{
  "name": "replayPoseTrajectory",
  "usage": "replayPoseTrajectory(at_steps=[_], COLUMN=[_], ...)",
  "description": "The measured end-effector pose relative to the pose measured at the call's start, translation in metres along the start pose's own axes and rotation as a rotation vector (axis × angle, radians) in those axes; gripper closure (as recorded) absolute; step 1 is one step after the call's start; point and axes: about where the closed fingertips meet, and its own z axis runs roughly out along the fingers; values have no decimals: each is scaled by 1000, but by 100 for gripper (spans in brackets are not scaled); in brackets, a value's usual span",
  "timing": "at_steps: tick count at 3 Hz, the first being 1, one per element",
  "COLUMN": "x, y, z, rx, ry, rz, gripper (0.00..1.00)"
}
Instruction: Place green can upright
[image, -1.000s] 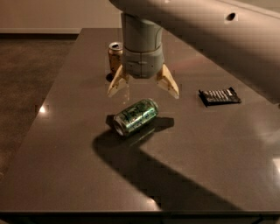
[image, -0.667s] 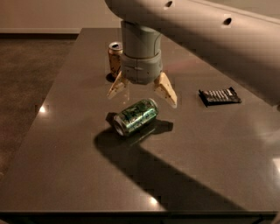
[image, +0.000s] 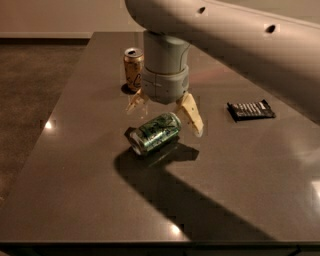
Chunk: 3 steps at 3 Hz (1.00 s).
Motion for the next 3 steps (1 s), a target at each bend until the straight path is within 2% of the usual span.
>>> replayPoseTrajectory(at_steps=[1, 2, 3], x=[4, 4, 3], y=[1, 4, 5], z=[11, 21, 24], rx=[-7, -2, -6], ry=[30, 57, 70], rz=[54, 83, 101], gripper=[0, 0, 18])
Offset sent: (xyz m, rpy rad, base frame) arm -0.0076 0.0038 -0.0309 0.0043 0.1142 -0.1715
